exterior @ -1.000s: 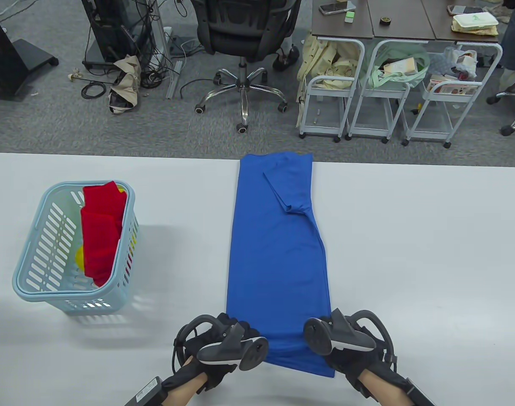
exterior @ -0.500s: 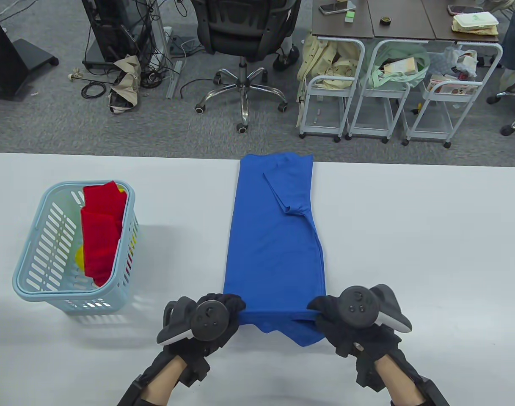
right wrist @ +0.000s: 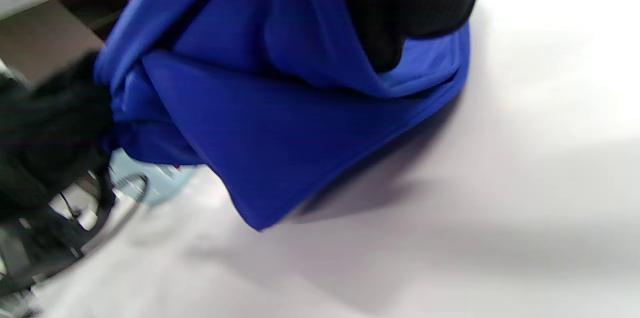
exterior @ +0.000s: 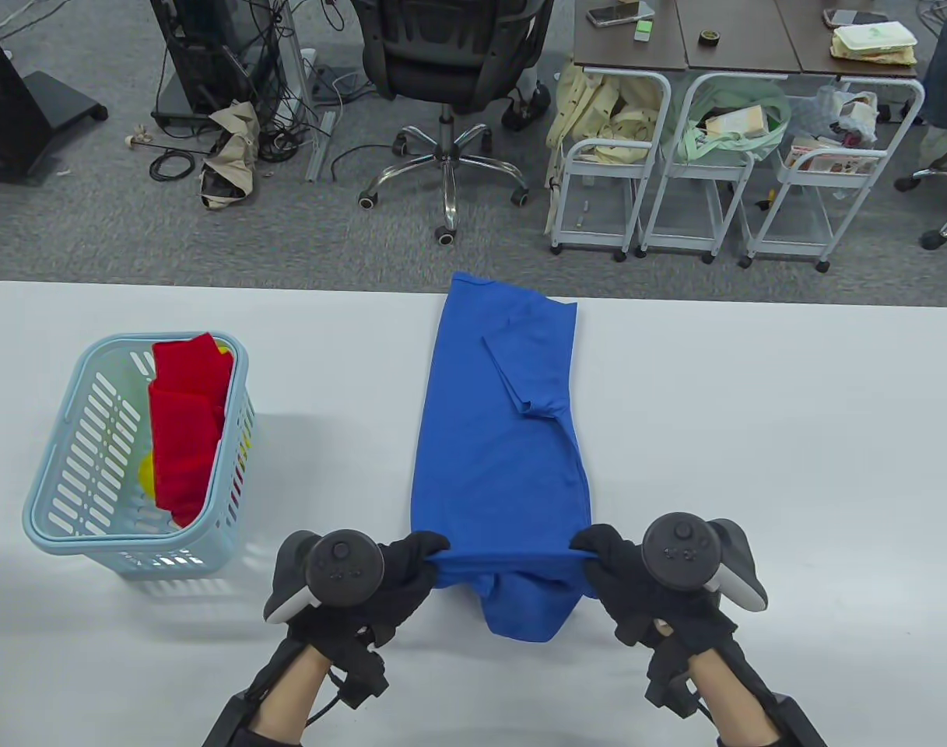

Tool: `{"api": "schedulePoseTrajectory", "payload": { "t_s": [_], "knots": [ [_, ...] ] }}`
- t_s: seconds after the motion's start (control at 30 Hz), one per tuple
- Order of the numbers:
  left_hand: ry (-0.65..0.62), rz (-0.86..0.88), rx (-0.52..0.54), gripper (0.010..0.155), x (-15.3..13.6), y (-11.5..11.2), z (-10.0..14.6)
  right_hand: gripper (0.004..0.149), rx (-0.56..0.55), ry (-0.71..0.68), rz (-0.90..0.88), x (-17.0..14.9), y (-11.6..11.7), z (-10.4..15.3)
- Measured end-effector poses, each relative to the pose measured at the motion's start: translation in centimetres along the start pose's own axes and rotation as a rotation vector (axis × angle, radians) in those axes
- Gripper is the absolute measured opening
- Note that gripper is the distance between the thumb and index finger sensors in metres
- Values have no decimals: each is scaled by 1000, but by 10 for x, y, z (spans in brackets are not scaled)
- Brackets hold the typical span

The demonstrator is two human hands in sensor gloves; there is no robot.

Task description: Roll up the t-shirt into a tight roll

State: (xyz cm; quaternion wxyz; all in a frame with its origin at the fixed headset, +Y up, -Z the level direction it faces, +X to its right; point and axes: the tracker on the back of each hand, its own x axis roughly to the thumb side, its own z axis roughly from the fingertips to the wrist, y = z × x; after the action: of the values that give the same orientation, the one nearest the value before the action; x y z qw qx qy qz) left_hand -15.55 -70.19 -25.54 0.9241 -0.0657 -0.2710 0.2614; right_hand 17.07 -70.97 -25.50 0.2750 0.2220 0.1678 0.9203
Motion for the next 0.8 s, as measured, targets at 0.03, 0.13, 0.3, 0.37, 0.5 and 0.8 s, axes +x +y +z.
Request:
{"api": "schedulePoseTrajectory", "payload": {
  "t_s": [0.03,0.13,0.3,0.37,0.5,0.8],
  "knots": [
    [5,-18,-8,48,0,-1,0,38,20,-1,37,2,5,-1],
    [21,-36,-51,47,-4,-8,-2,39,123,-28,161,13,30,-9],
    [48,-68,-70,47,-8,-10,-3,77,336,-2,383,33,81,-28],
    [61,-101,-75,47,-9,-11,-3,88,338,37,603,46,95,-30],
    [90,-177,-69,46,-13,-12,-2,62,182,70,808,72,108,-38],
    [116,227,-141,46,-42,-12,-1,43,161,24,286,30,56,-33]
  ]
}}
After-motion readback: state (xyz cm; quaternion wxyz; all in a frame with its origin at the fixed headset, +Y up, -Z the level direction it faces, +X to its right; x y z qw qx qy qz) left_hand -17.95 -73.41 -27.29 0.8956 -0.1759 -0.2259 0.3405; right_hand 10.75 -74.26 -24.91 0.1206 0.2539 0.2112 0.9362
